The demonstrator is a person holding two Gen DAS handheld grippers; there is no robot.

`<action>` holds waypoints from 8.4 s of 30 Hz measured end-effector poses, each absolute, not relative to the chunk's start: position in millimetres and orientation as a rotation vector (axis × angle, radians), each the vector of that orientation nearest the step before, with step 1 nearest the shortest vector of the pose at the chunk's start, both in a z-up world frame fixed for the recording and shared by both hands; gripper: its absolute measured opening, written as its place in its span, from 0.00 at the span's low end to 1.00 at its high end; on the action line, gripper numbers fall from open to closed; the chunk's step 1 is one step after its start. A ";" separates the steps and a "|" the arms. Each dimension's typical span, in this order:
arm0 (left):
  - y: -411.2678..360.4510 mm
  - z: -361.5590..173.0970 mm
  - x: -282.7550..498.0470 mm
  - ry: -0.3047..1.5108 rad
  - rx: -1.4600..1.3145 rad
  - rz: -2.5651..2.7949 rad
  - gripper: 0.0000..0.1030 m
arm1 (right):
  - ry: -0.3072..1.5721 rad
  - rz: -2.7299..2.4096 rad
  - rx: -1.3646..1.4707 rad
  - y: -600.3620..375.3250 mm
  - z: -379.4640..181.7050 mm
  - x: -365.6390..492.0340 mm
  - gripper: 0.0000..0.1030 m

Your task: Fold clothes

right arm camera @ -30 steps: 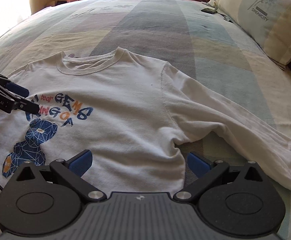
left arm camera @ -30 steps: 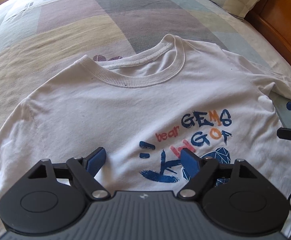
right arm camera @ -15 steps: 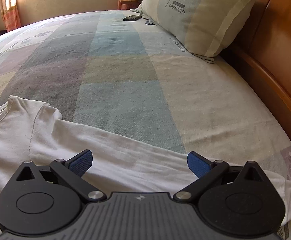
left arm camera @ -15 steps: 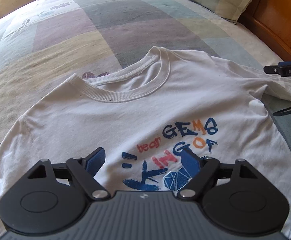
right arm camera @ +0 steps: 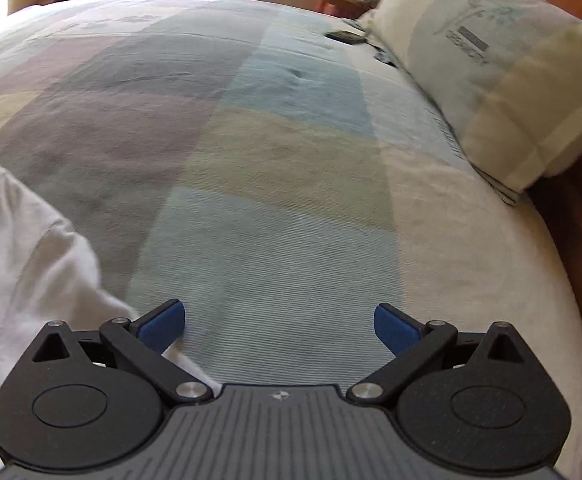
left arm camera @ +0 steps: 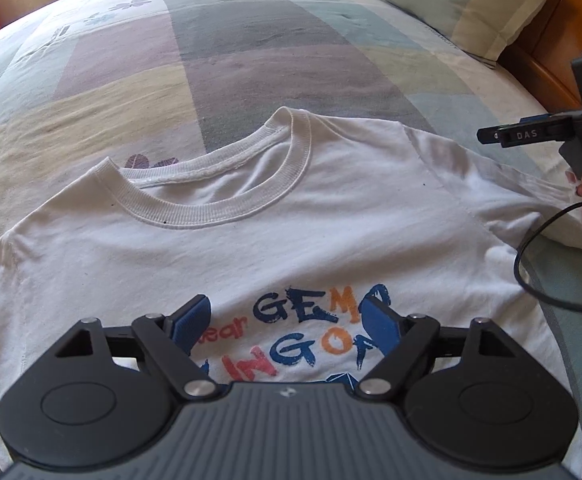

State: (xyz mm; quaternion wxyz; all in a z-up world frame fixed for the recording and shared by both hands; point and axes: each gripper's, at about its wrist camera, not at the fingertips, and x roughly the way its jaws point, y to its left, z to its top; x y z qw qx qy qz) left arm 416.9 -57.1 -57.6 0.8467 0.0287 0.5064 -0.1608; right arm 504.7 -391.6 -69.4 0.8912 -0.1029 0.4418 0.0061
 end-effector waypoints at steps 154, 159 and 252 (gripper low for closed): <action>-144.1 -51.9 426.5 1.061 0.303 -0.504 0.83 | 0.955 0.138 0.111 -475.3 -38.4 418.4 0.48; -125.6 -53.8 423.8 1.064 0.264 -0.450 0.83 | 0.979 0.249 0.010 -433.0 -45.9 444.9 0.48; -150.6 -55.6 453.8 1.181 0.202 -0.624 0.72 | 0.967 0.621 -0.239 -367.3 -35.3 395.5 0.53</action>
